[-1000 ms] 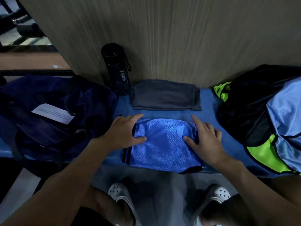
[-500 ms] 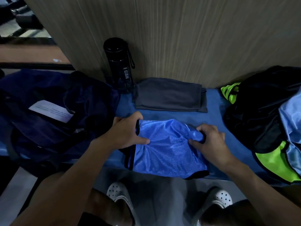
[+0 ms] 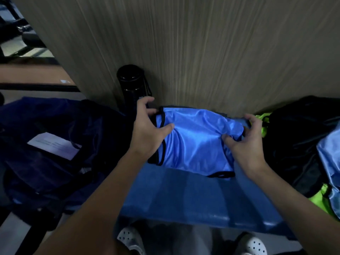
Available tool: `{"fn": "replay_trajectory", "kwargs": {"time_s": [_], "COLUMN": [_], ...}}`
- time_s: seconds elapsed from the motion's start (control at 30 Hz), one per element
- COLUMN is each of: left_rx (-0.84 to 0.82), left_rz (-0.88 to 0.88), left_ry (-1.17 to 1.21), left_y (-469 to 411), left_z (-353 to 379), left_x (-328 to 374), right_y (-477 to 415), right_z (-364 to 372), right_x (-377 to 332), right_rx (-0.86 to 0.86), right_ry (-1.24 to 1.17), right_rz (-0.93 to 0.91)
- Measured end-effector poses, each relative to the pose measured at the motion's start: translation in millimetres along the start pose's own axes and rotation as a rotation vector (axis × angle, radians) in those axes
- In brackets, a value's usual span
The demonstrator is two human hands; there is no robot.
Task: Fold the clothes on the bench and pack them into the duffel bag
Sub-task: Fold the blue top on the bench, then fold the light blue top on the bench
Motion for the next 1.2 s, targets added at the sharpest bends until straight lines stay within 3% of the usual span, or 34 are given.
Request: {"fn": "replay_trajectory", "kwargs": {"time_s": [0.17,0.27,0.33,0.4,0.5,0.57,0.63,0.67,0.73,0.8,0.9,1.2], "left_rx": [0.088,0.151,0.079,-0.065,-0.205,-0.230,-0.240,-0.245,-0.241,-0.269,-0.313,-0.386], "left_rz": [0.085,0.344,0.516,0.577,0.527,0.496,0.454,0.434,0.400,0.337,0.226,0.147], "left_ry": [-0.151,-0.590,-0.756,-0.762,-0.893,-0.967,-0.994,-1.004,-1.022,-1.042,-1.047,-1.087], "left_y": [-48.5,-46.7,-38.7,-36.1,-39.2,-40.1,-41.1,-41.7,-42.6,-41.5,-43.2,-51.1], "left_z": [7.8,20.8,43.4,65.2,84.1,85.8,83.7,82.7,82.0,82.8,81.5,80.0], "left_x": [20.9,33.8,27.3,12.8,-11.2,-22.5,-33.9,-38.8,-45.7,-52.6,-68.3,-55.9], "right_y": [-63.4,-91.9,-102.1,-107.4,-104.3,-87.2,-65.4,-57.2,-53.7,-58.8,-69.3,-70.5], "right_z": [21.1,37.3,44.7,45.2,37.3,42.3,65.5,78.6,95.0,95.4,88.7,84.7], "right_x": [11.0,34.0,44.5,49.3,39.0,19.9,11.6,16.5,41.0,63.9,78.3,61.4], "right_rx": [0.016,-0.041,-0.092,-0.110,-0.045,0.007,-0.107,-0.215,-0.423,-0.527,-0.565,-0.575], "right_ry": [-0.021,0.119,0.251,0.352,0.705,0.989,1.073,1.114,1.212,1.271,1.301,1.343], "right_rz": [0.035,0.055,0.029,0.012,-0.115,-0.340,-0.536,-0.550,-0.428,-0.300,-0.240,-0.277]}}
Point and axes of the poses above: each hand's wrist, its own y-axis away from the middle knuckle, its own z-axis out of the palm, x = y × z, the point moved 9 cm from there along -y, towards the middle knuckle, and after that the axes turned 1 degree about x, right-handed, at the moved point
